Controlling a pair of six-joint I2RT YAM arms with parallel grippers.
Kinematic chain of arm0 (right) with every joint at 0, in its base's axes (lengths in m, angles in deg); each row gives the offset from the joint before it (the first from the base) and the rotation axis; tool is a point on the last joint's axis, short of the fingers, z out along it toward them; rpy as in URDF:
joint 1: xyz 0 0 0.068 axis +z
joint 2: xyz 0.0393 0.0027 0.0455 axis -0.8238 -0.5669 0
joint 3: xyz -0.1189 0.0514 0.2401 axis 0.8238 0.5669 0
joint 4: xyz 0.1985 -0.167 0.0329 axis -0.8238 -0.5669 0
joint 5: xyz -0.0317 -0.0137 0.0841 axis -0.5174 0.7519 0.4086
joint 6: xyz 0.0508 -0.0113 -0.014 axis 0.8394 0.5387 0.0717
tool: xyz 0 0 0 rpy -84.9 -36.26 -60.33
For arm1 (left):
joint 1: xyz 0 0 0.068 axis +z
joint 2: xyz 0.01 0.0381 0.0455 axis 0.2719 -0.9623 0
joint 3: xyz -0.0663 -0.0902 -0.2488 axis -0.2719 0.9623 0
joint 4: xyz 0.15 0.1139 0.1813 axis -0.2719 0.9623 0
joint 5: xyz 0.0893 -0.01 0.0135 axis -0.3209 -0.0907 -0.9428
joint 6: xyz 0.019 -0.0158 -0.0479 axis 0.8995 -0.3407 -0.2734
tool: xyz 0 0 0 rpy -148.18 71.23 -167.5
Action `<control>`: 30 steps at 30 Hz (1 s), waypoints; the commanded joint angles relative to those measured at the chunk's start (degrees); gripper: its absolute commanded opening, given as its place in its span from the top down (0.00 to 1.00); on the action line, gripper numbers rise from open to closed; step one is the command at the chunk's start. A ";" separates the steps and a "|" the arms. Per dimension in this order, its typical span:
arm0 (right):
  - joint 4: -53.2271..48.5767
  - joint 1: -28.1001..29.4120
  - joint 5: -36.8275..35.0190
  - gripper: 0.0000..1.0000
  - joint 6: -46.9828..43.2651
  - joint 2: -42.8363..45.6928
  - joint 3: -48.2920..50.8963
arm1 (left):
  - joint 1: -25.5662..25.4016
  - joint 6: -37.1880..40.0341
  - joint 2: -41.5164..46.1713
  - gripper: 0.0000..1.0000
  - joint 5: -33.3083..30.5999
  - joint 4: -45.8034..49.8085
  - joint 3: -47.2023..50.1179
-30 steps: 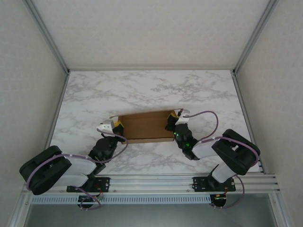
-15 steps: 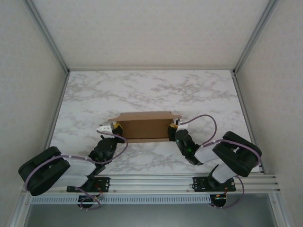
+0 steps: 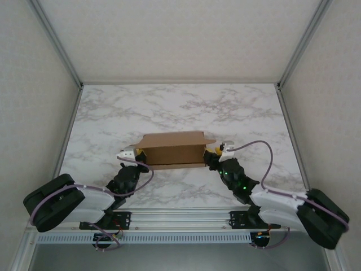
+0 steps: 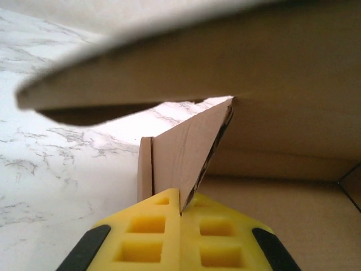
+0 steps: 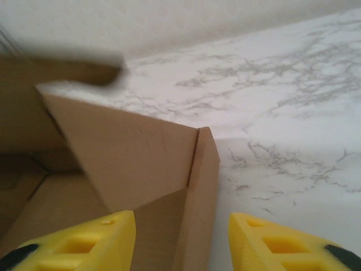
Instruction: Fold the paper box
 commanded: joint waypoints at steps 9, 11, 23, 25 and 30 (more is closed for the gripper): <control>-32.16 0.44 4.17 0.64 -2.63 33.58 -0.97 | -1.15 0.07 -3.42 1.00 -2.40 1.08 1.35; -35.71 0.45 3.37 0.63 -0.58 31.39 -5.29 | -1.17 0.03 -3.07 1.00 -2.71 1.33 1.39; -44.05 0.18 0.68 0.66 -4.69 19.24 -24.10 | -1.17 -1.56 -2.33 1.00 -2.12 3.09 0.43; -44.31 -0.71 2.48 0.67 -3.44 17.45 -26.07 | -1.17 -1.49 -2.03 1.00 -1.99 3.35 0.21; -57.31 -2.98 14.66 0.63 -0.41 1.10 -42.33 | -1.13 -1.23 -1.14 0.99 -1.42 4.20 -0.22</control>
